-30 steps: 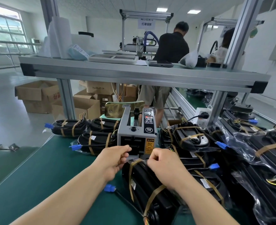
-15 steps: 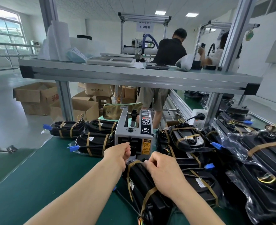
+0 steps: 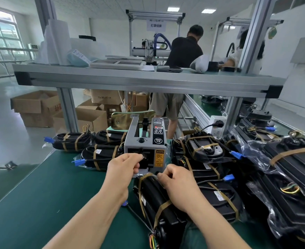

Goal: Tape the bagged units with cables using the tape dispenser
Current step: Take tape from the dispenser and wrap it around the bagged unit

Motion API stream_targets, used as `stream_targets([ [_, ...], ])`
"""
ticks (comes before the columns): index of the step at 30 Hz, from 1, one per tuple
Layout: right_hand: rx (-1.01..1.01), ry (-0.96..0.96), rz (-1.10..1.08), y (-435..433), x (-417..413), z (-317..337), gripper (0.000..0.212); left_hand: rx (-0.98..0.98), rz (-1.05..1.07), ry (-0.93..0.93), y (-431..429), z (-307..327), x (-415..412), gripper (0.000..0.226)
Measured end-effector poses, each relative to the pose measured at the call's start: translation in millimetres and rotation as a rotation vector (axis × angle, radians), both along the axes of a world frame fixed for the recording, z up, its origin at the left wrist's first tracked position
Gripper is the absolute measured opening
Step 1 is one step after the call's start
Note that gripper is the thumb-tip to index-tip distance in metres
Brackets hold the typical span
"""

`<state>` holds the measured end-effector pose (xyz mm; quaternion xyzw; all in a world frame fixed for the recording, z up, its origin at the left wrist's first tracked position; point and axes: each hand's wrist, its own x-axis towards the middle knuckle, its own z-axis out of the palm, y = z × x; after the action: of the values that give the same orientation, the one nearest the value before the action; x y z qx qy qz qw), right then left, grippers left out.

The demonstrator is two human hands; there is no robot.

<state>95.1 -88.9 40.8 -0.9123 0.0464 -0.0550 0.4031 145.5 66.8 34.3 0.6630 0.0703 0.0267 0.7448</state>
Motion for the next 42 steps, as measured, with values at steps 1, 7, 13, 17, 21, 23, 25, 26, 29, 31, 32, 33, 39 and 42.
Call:
stream_targets([
  [1,0.023,0.007,0.000,0.7,0.4,-0.1,0.030,0.054,-0.064,-0.026,3.2,2.2,-8.5,0.020],
  [7,0.131,0.003,0.013,8.4,-1.6,-0.6,0.023,0.236,-0.230,-0.012,10.0,5.8,-37.7,0.020],
  [13,0.139,0.021,0.024,12.6,-5.6,1.4,0.019,0.303,-0.210,-0.002,10.6,5.4,-39.7,0.018],
  [17,0.110,0.013,0.024,14.5,-6.8,1.9,0.020,0.349,-0.207,-0.020,10.9,5.6,-39.1,0.020],
  [21,0.107,0.009,0.031,14.9,-7.0,2.1,0.022,0.341,-0.235,0.014,12.0,6.0,-38.9,0.021],
  [23,0.109,0.005,0.035,14.9,-7.1,2.1,0.022,0.290,-0.261,0.035,12.7,8.8,-40.3,0.019],
  [25,0.112,0.001,0.038,14.9,-6.8,2.2,0.022,0.238,-0.279,0.052,13.0,12.3,-41.9,0.030],
  [26,0.113,0.001,0.038,15.0,-6.8,2.2,0.022,0.225,-0.286,0.060,13.1,12.9,-41.8,0.036],
  [29,0.122,0.009,0.031,15.3,-7.3,2.2,0.023,0.251,-0.291,0.057,13.7,12.7,-41.7,0.039],
  [31,0.122,0.011,0.030,15.5,-8.0,2.2,0.024,0.274,-0.281,0.048,14.3,11.1,-41.1,0.041],
  [32,0.124,0.012,0.029,15.6,-8.5,2.2,0.024,0.285,-0.274,0.043,14.5,10.1,-40.8,0.038],
  [33,0.125,0.013,0.028,15.8,-8.7,2.2,0.023,0.294,-0.265,0.035,14.6,9.0,-40.5,0.033],
  [39,0.116,-0.002,0.031,16.4,-9.1,2.2,0.023,0.380,-0.224,-0.019,15.9,-0.3,-36.2,0.022],
  [42,0.106,-0.007,0.032,15.9,-8.8,1.8,0.023,0.407,-0.217,-0.031,17.9,-3.8,-34.9,0.023],
])
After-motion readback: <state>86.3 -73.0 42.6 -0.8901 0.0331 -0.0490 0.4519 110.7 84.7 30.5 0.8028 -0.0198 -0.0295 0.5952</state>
